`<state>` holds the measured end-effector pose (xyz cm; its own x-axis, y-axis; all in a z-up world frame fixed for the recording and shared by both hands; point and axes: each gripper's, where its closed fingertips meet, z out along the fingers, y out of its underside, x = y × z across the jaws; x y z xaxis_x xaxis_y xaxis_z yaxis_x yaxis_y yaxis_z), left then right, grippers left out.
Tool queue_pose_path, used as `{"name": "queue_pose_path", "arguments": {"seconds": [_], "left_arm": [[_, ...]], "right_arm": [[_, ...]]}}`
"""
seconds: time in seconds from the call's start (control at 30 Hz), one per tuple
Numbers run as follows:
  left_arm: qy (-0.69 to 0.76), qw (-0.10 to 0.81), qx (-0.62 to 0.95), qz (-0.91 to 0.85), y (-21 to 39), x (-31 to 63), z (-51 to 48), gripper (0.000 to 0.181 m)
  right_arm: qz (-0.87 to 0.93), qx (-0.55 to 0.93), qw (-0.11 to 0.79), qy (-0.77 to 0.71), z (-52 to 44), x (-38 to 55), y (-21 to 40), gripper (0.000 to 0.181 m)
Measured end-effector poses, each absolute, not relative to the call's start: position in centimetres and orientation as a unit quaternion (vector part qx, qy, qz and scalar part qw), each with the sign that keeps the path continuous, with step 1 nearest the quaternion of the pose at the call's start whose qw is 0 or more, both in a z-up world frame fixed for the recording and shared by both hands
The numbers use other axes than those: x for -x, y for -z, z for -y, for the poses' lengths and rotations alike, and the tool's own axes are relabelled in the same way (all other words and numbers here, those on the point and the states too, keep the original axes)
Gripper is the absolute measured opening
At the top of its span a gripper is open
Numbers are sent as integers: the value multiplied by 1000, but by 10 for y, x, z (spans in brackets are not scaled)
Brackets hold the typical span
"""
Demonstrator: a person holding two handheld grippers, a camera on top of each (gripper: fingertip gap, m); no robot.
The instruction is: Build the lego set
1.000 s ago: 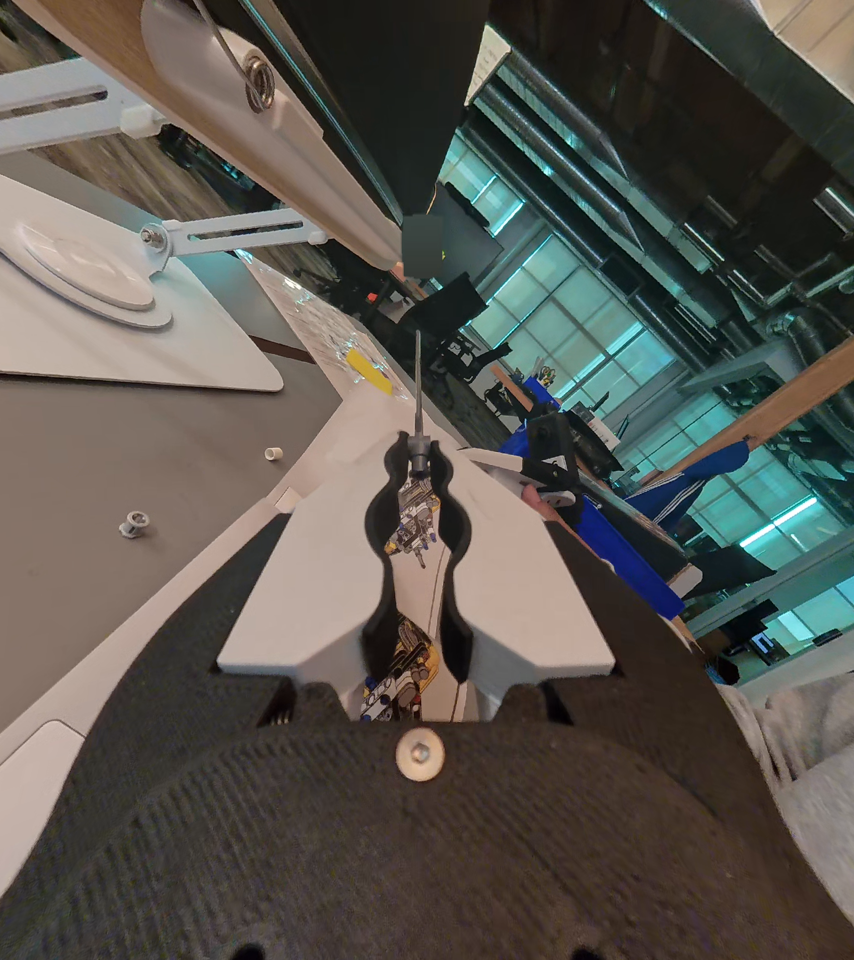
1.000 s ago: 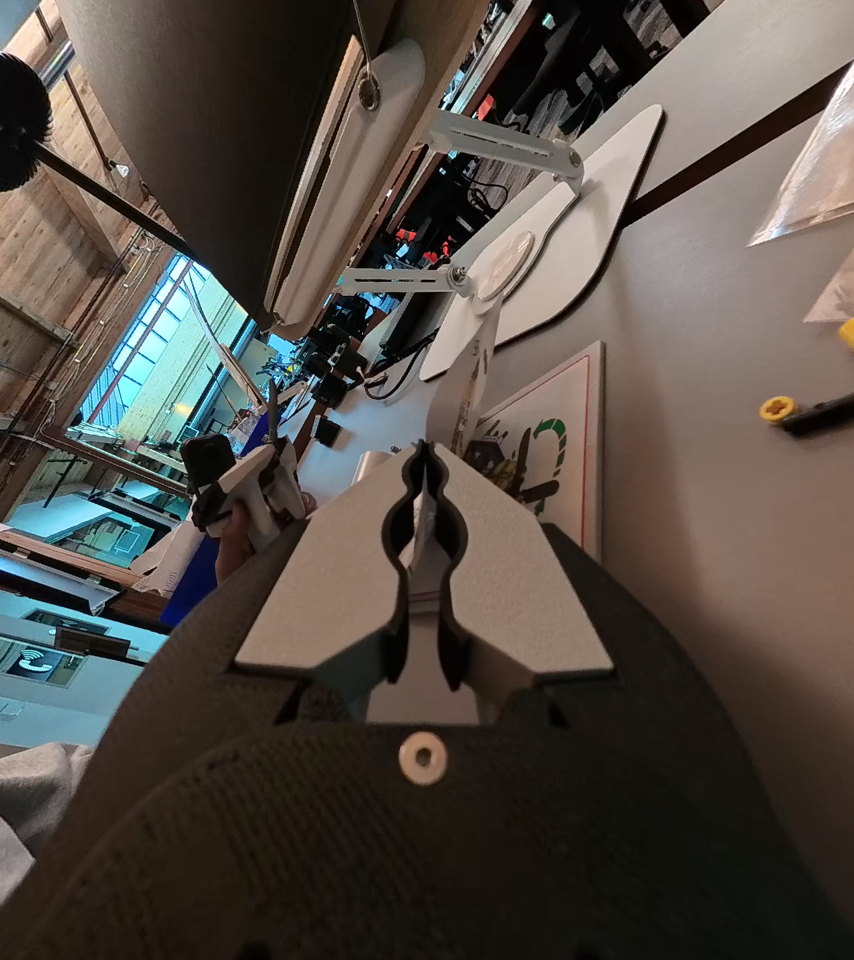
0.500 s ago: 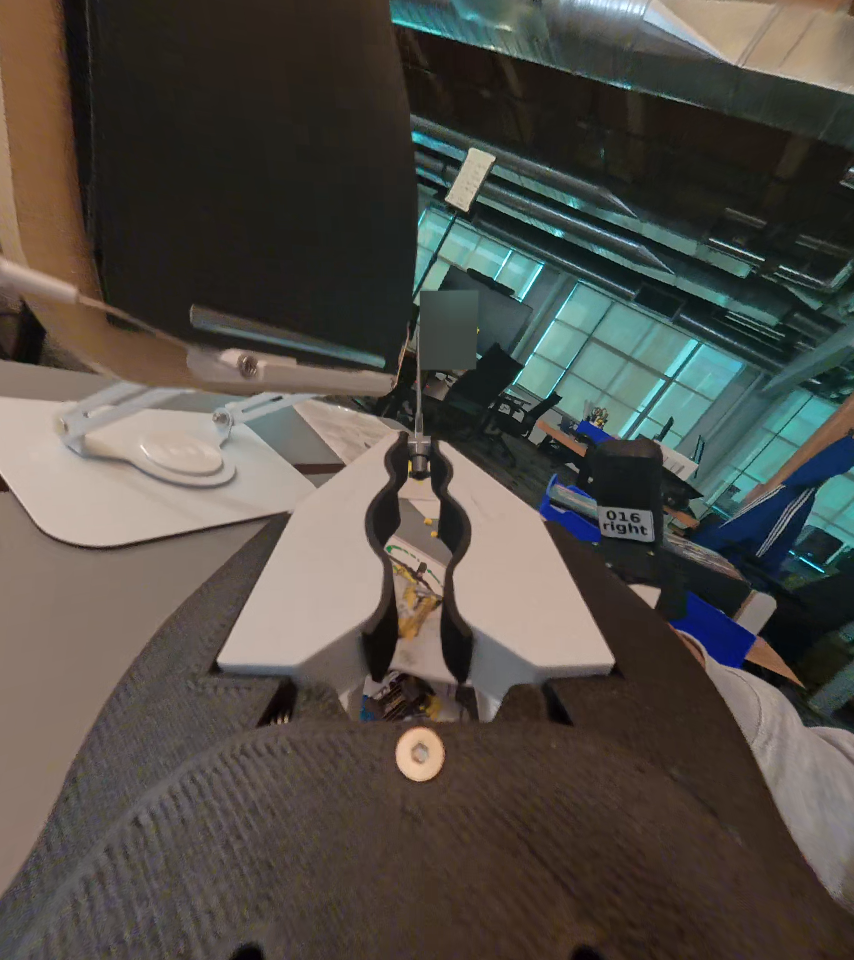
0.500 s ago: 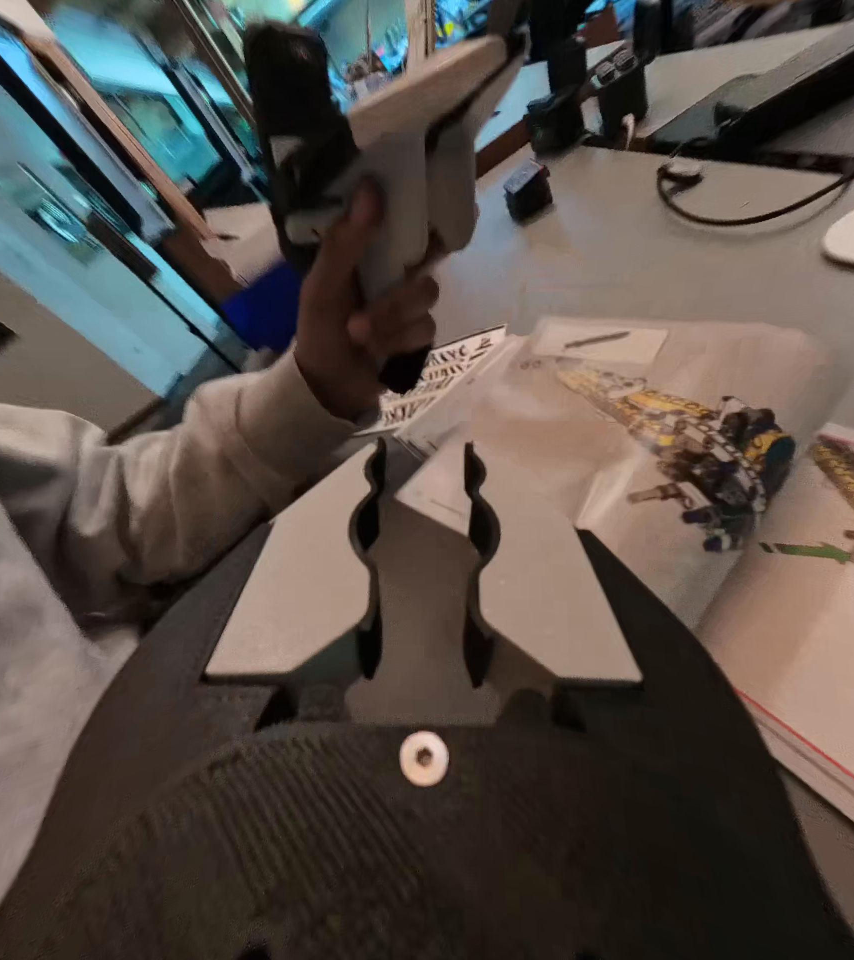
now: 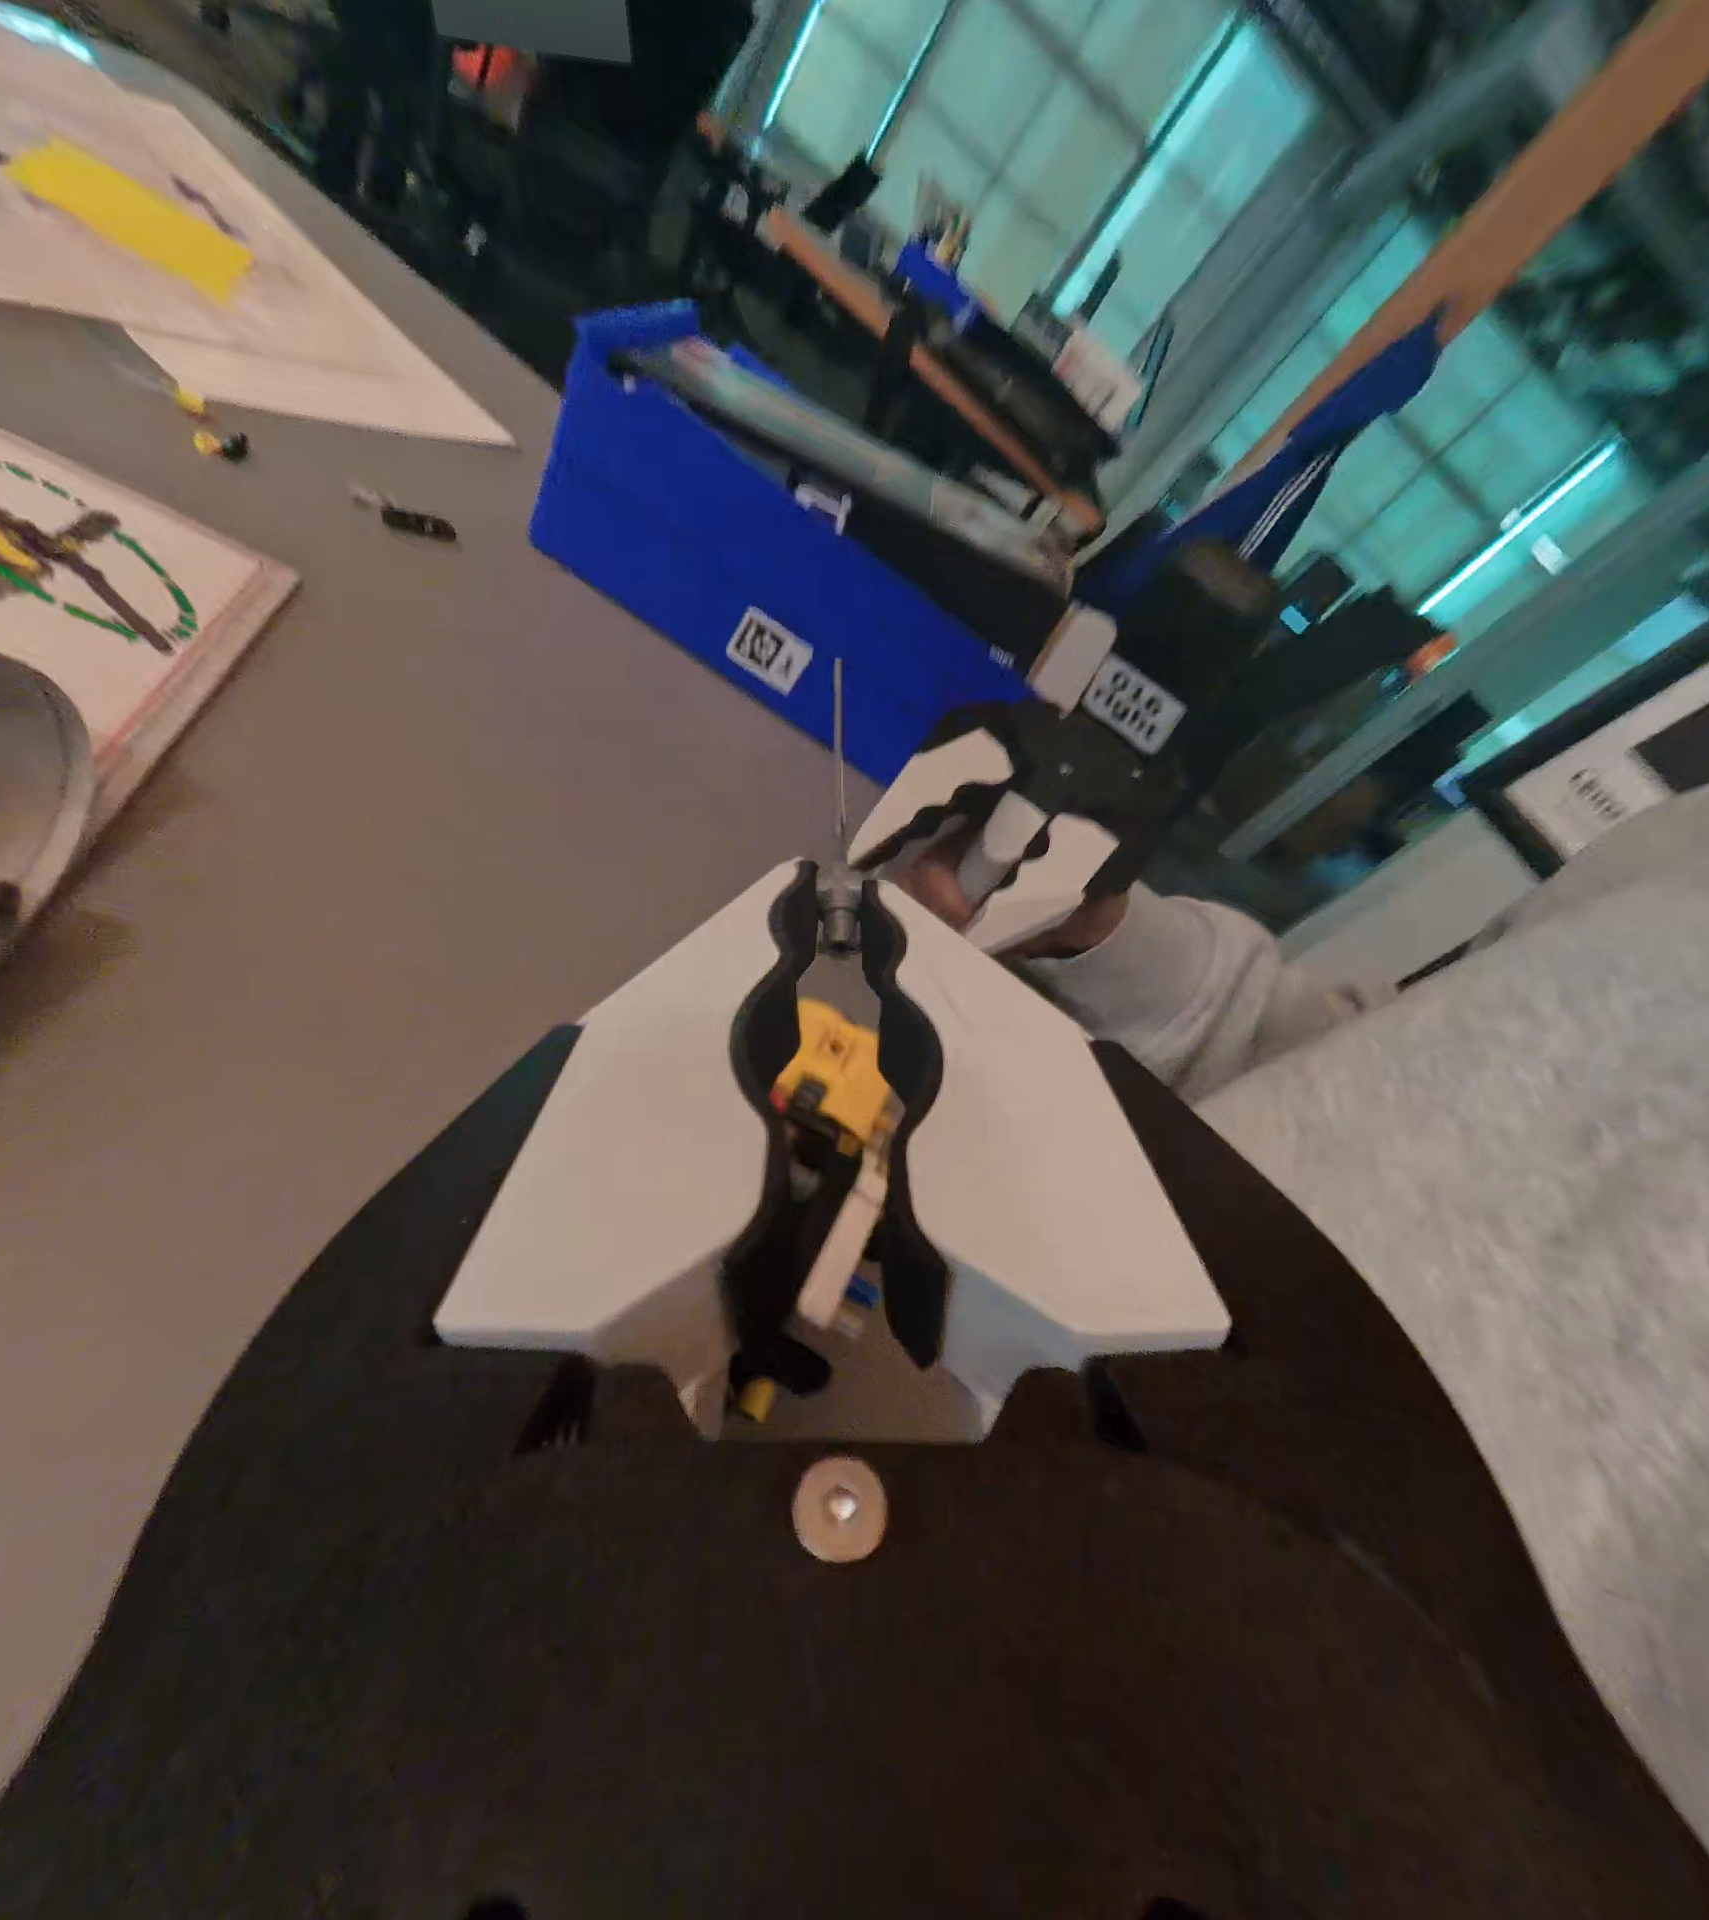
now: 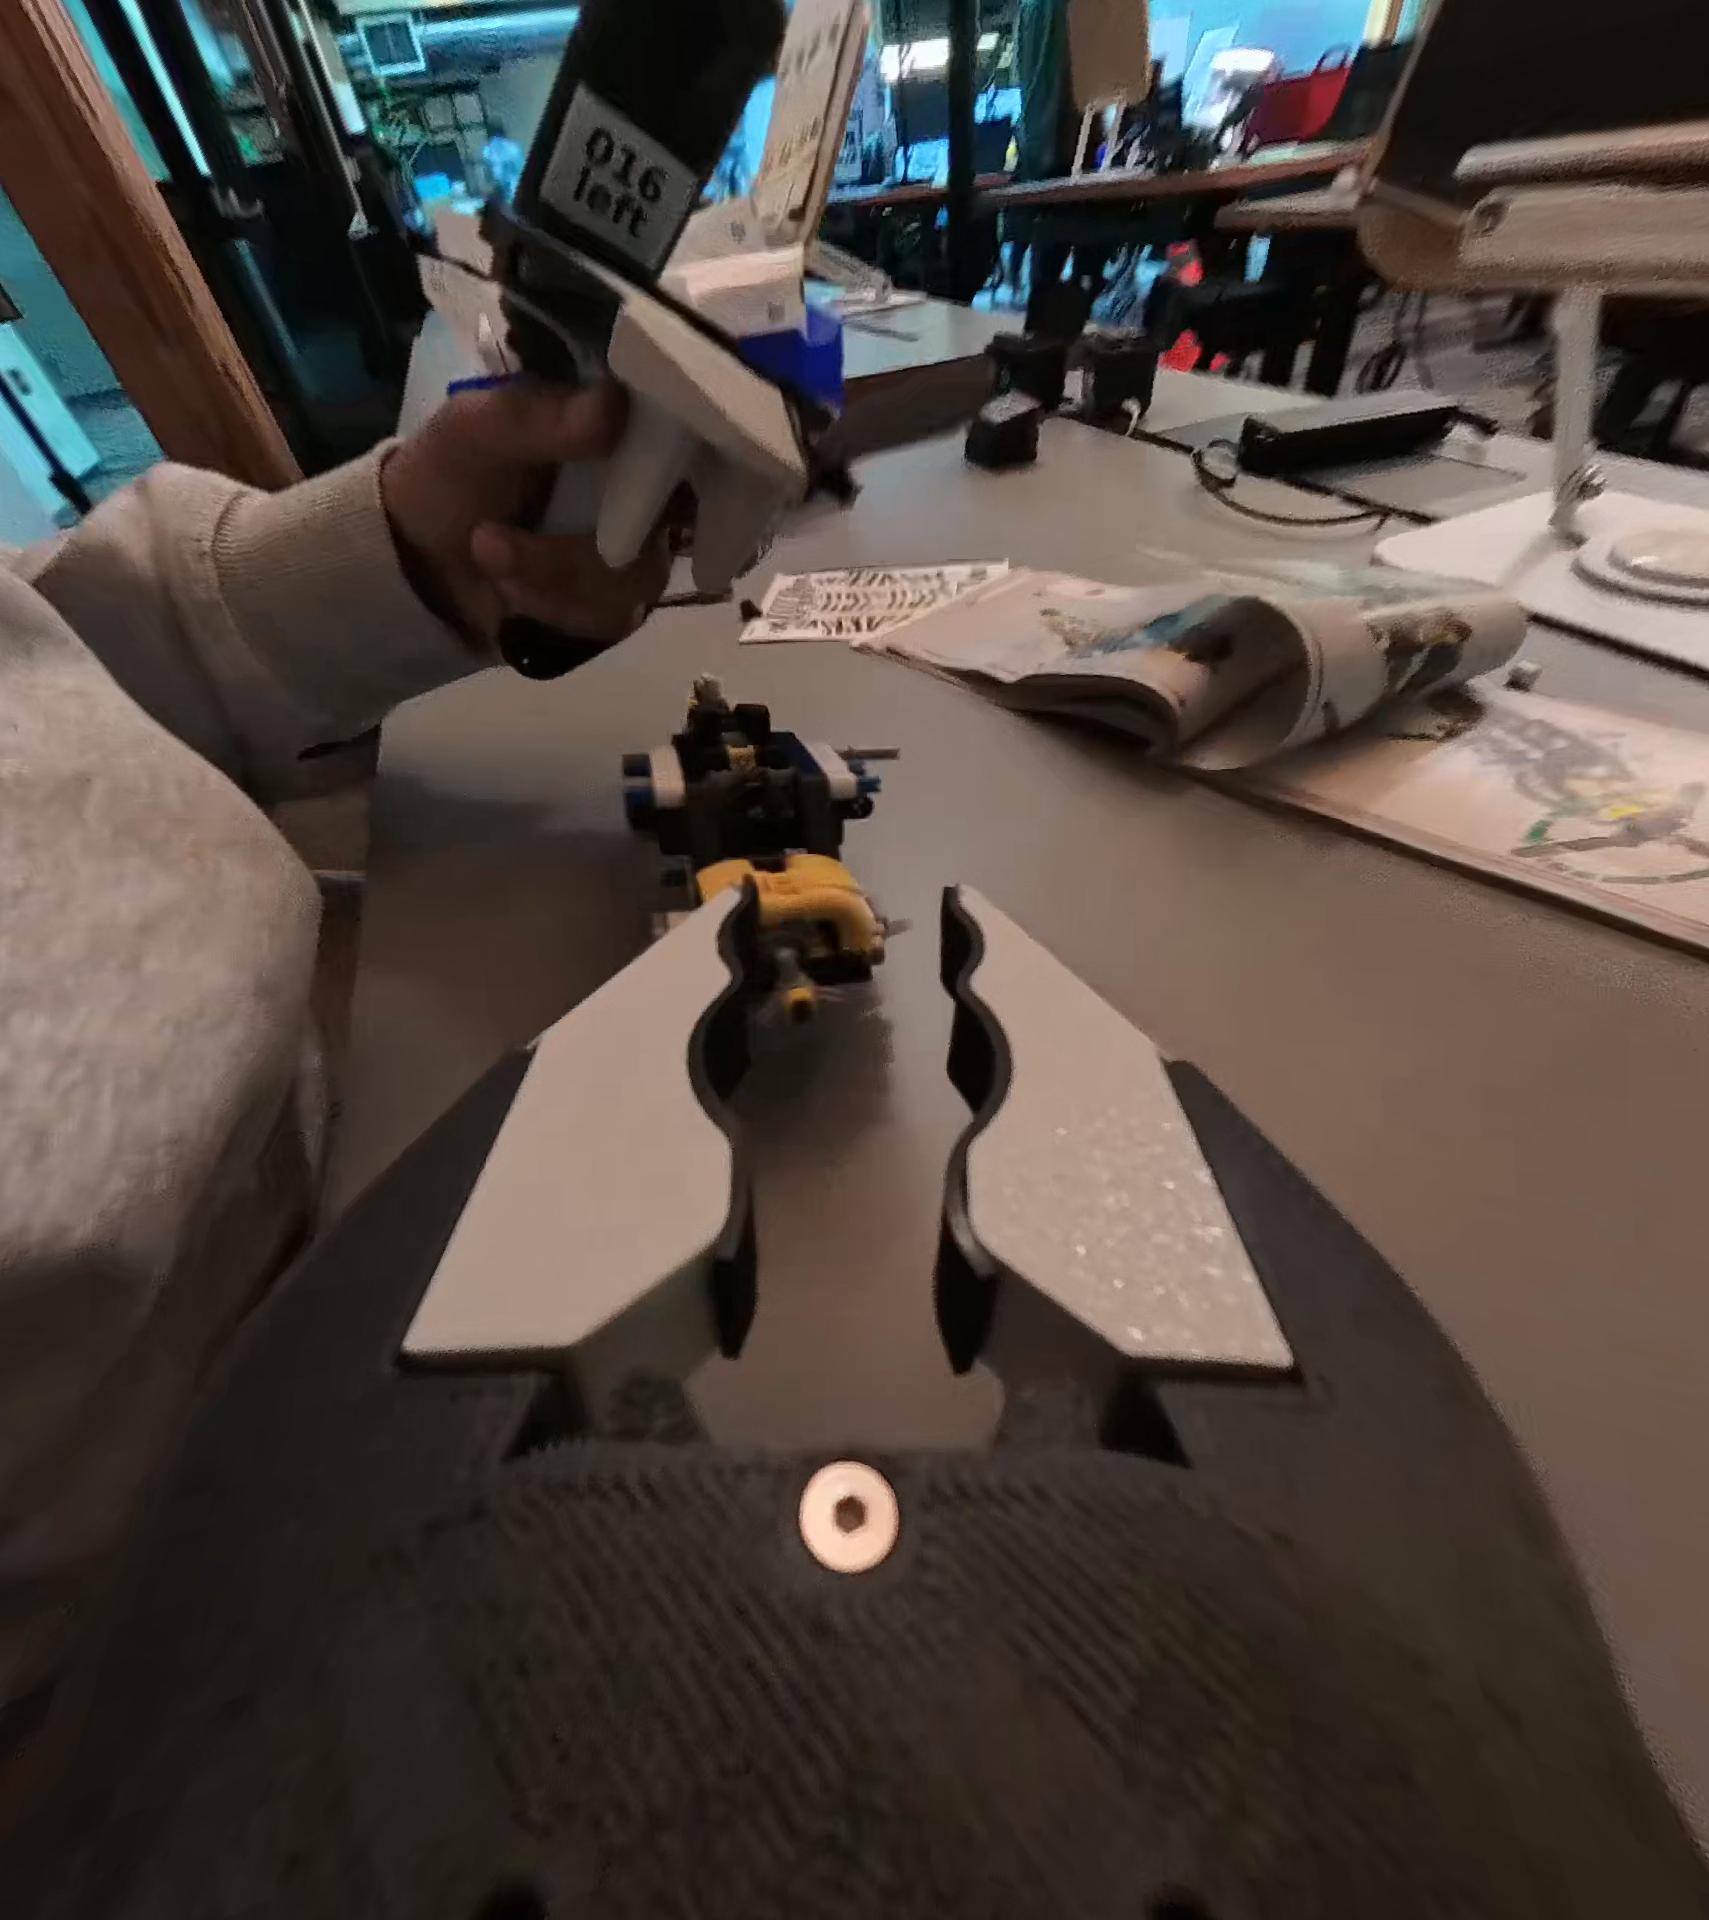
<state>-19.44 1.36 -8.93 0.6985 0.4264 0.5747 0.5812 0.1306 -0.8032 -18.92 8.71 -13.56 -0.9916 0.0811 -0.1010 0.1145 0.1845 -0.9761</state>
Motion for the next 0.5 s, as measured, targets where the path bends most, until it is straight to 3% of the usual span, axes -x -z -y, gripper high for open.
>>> {"name": "queue_pose_path", "arguments": {"seconds": [0.1,0.5], "left_arm": [[35,627,672,393,94,179,-17,6],[30,633,644,428,95,167,-21,5]], "right_arm": [[-735,-72,-34,673,-99,184,120,22],[-786,-65,-59,612,-98,189,144,20]]}}
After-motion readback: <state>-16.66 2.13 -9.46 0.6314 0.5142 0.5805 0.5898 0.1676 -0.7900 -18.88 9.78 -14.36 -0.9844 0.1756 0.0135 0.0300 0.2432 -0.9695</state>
